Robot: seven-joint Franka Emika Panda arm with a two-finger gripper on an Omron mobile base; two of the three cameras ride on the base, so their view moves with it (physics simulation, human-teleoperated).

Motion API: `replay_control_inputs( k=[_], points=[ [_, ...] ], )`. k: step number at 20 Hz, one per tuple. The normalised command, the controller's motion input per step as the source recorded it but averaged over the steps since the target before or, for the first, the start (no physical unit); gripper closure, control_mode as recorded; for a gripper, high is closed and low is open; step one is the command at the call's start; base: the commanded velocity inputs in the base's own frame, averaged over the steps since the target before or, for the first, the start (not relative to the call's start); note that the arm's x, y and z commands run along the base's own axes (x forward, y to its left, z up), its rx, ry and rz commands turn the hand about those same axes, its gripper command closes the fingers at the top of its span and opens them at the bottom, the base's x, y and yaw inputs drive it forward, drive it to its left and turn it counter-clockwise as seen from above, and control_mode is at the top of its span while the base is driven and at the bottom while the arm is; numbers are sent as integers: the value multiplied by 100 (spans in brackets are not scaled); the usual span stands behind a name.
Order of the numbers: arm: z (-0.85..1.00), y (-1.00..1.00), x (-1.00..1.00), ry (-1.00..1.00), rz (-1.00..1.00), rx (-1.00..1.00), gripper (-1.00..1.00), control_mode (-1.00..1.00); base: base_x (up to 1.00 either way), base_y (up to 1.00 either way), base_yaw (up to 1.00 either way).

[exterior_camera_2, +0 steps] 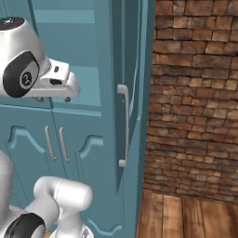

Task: Open the cabinet and setup a tea strainer by placing it in the bowl upright.

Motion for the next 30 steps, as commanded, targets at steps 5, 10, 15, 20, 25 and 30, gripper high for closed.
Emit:
replay_control_inputs(
  k=[5, 10, 15, 20, 25, 30],
  points=[
    [53, 20, 8, -29, 0, 62, -100, -100, 0, 0, 0],
    [68, 68, 0, -24, 4, -1, -100, -100, 0, 0, 0],
    [31, 82, -6, -9, -1, -28, -100, -100, 0, 0, 0],
    [0, 52, 7, -5, -12, -16, -100, -100, 0, 0, 0],
    [-3, 28, 38, 0, -20, -2, -100, -100, 0, 0, 0],
    [-9, 53, 48, -1, -18, 0, -100, -100, 0, 0, 0]
  ],
)
